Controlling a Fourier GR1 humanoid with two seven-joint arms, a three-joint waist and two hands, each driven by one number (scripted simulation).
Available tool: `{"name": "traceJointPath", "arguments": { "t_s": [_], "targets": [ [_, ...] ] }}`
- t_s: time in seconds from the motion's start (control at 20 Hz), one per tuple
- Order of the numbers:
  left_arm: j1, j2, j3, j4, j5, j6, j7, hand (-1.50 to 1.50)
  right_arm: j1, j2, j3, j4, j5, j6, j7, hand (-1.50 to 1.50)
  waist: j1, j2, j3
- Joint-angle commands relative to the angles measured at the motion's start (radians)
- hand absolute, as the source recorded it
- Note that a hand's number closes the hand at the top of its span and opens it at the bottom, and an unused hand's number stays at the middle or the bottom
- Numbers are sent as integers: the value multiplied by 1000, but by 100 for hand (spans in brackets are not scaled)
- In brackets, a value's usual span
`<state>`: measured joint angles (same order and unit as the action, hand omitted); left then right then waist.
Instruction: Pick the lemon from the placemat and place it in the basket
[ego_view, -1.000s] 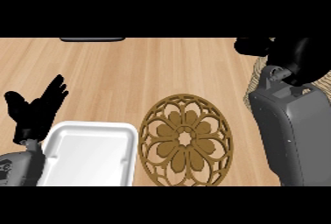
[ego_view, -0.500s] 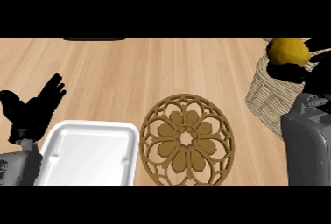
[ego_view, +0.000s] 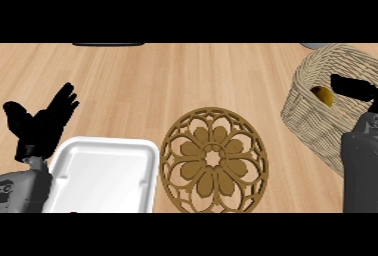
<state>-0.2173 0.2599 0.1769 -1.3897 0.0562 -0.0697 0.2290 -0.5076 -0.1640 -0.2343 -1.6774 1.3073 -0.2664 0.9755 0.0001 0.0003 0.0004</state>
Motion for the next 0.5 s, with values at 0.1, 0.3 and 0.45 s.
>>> {"name": "traceJointPath", "arguments": {
  "t_s": [0.1,0.3,0.45],
  "targets": [
    [34,8,15,27,11,-45,-63,0,63,-8,-16,45,-102,-145,-114,-150,2,0,0],
    [5,25,23,-44,16,-17,40,0,32,-23,-89,-35,-104,-194,-66,-150,5,-2,0],
    [-8,10,9,-3,-11,4,27,0,53,-14,-170,-151,-143,-258,-41,-150,-11,-3,1]
  ]
}}
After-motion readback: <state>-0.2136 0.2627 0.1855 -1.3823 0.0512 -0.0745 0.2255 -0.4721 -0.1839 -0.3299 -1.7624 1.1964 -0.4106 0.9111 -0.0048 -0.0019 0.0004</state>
